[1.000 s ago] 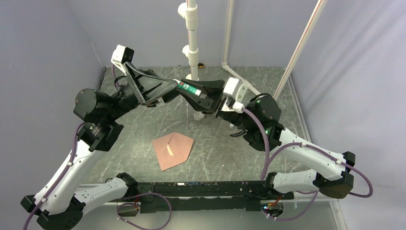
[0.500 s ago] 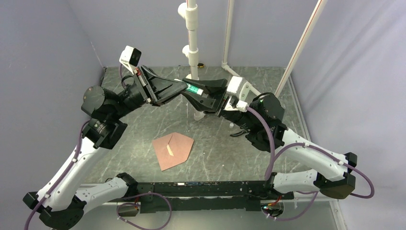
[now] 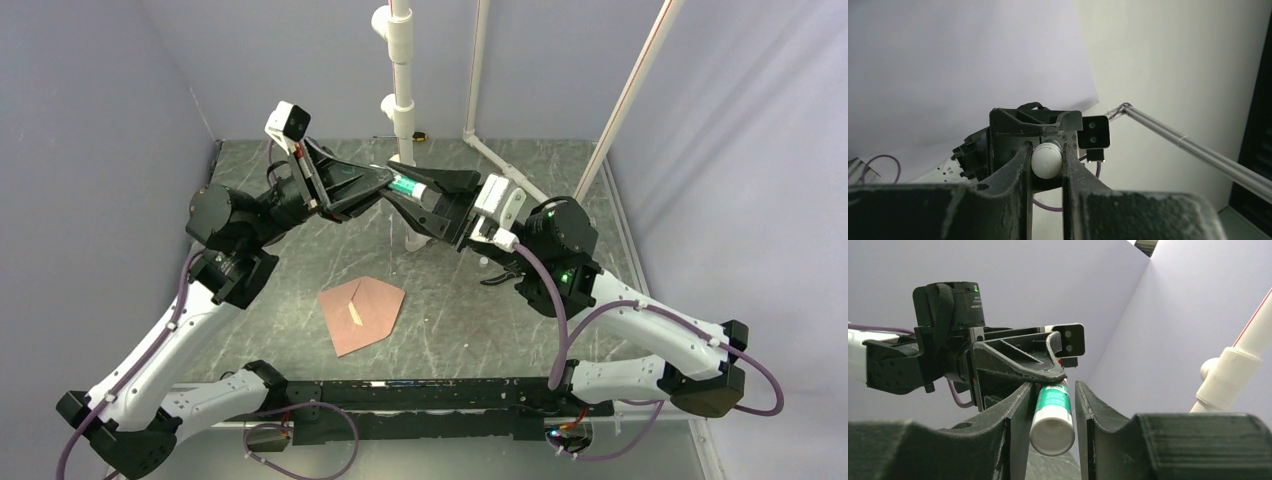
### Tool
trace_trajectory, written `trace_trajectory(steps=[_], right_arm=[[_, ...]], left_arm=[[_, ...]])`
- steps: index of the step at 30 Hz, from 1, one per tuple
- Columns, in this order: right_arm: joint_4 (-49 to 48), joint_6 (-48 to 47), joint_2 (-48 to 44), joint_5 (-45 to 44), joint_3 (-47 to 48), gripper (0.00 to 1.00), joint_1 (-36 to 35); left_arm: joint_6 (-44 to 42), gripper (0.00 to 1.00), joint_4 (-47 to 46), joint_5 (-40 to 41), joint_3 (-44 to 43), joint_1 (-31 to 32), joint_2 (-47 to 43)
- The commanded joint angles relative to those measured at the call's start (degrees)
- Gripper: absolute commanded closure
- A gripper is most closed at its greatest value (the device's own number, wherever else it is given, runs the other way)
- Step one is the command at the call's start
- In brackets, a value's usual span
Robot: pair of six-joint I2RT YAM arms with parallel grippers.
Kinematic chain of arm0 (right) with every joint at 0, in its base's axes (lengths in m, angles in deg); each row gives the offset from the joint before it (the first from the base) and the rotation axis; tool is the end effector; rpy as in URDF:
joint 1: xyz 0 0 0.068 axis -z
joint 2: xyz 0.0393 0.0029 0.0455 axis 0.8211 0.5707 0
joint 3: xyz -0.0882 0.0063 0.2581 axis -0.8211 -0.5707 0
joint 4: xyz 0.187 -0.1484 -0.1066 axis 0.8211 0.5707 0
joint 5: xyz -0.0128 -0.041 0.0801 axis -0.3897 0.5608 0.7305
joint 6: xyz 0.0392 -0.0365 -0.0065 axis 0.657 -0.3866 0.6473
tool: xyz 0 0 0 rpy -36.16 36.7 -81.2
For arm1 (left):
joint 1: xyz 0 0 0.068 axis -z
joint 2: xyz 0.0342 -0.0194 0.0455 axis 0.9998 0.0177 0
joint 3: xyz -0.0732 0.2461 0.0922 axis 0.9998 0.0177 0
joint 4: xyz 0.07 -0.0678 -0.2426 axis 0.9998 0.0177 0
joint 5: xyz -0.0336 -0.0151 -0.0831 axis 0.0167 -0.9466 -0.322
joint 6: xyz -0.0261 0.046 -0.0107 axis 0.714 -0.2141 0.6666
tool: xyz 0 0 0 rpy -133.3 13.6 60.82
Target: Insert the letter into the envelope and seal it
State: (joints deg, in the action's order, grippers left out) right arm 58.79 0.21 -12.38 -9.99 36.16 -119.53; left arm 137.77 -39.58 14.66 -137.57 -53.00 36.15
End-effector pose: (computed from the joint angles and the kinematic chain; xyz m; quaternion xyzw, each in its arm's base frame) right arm 0.0963 0.2128 0.5136 -0.3733 0.3044 0.3527 0.8022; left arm 0.1409 -0.1248 0.5053 -0.0232 0.5196 -0.8188 0.2430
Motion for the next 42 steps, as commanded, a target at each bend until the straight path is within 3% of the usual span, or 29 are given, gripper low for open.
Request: trace_trajectory(steps=[1, 11, 13, 16, 18, 20, 21, 22, 24, 27, 31, 34, 37, 39, 42], right_arm=[[-1.99, -5.59, -2.02, 2.14, 0.69, 0.62, 0.35], [0.06, -5.26, -2.64, 3.82, 2.31, 0.70, 0.44], [-0.10, -4.90, -2.95, 3.44, 2.38, 0.78, 0.44], [1.01, -5.50, -2.75, 2.31, 3.17, 0.99, 0.44], [1.94, -5.75, -2.49, 1.54, 3.68, 1.00, 0.44], [2.21, -6.02, -2.29, 0.84, 3.75, 1.00, 0.44], [2.22, -5.99, -2.24, 0.36, 3.75, 1.00, 0.45], [2.11, -5.90, -2.26, -0.24, 3.79, 1.00, 0.44], [1.61, -5.31, -2.38, -1.55, 3.76, 1.00, 0.46], [1.00, -4.61, -2.72, -3.23, 3.65, 1.00, 0.44], [0.52, -2.77, -2.75, -6.33, 3.88, 1.00, 0.45], [3.71, 0.36, -1.71, -10.77, 6.11, 1.00, 0.46], [10.63, 7.06, -0.41, -17.30, 9.31, 1.00, 0.53], [17.10, 11.86, 0.83, -22.44, 11.69, 1.00, 0.53], [27.55, 17.63, 2.69, -26.00, 13.80, 1.00, 0.53]], left_arm=[[5.28, 0.98, -7.11, -1.24, 1.04, 0.16, -0.20], [5.97, 0.98, -7.33, -1.51, 1.15, 0.22, 0.19], [6.14, 0.98, -7.65, -1.49, 1.47, 0.22, 0.18], [6.07, 0.97, -7.96, -1.64, 1.49, 0.22, 0.28], [5.62, 0.97, -8.06, -2.03, 1.23, 0.21, 0.52], [4.77, 0.87, -7.46, -2.48, 0.57, 0.22, 0.59], [4.00, 0.74, -6.68, -2.60, 0.23, 0.22, 0.49], [2.89, 0.53, -5.14, -2.57, -0.22, 0.18, 0.20], [0.19, 0.32, -1.74, -2.19, -1.08, 0.20, -0.58], [-3.37, 0.17, 2.34, -1.36, -2.01, 0.18, -1.83], [-6.40, 0.11, 5.18, -1.45, -2.98, 0.20, -2.11], [-13.08, 0.07, 15.27, 0.24, -5.13, 0.22, -2.98], [-25.05, 0.08, 37.84, 8.27, -9.84, 0.22, -4.54], [-32.76, 0.12, 52.51, 17.02, -13.11, 0.20, -5.38], [-40.15, 0.26, 67.15, 29.76, -13.92, 0.18, -7.14]])
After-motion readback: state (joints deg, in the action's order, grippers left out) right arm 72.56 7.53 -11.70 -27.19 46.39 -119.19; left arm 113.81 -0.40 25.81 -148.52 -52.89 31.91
